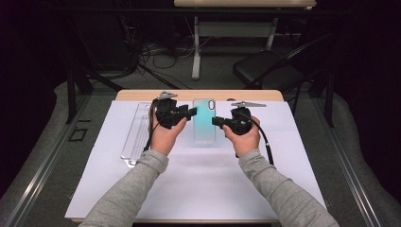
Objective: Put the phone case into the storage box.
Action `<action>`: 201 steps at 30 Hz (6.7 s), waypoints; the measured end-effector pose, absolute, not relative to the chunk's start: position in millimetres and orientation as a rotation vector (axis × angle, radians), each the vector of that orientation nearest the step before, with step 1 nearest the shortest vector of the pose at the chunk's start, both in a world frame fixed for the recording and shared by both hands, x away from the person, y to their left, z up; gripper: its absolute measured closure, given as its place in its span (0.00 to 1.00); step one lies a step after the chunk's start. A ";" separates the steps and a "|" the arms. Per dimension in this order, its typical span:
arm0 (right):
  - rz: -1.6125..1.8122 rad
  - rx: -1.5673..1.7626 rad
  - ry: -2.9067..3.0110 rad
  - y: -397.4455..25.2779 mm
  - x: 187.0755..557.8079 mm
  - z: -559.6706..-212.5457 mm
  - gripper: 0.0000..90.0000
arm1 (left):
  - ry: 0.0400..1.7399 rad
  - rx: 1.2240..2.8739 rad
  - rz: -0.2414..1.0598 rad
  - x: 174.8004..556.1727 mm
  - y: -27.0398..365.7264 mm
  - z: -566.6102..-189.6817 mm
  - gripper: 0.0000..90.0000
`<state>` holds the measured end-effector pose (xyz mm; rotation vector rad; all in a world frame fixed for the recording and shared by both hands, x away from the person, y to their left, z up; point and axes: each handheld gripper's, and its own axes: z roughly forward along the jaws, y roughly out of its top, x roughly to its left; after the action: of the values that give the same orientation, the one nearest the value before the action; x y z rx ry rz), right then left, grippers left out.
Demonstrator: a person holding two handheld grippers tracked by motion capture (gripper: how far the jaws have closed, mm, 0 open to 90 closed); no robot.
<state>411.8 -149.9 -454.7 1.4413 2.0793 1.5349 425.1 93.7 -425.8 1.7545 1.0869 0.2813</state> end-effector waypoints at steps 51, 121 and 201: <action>1.516 1.429 2.105 -146.0 412.4 -462.6 0.93 | 1.119 1.732 0.248 438.0 91.8 -429.7 0.77; 1.547 1.405 2.105 -145.1 411.7 -465.3 0.92 | 1.168 1.704 0.162 437.7 98.9 -427.3 0.94; 1.424 1.181 2.215 -143.7 403.6 -458.4 0.57 | 1.223 1.643 0.359 448.3 154.1 -408.0 0.94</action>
<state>403.6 -143.7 -458.4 1.1810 2.2146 1.4243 448.3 154.1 -408.0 1.6428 1.2226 0.3592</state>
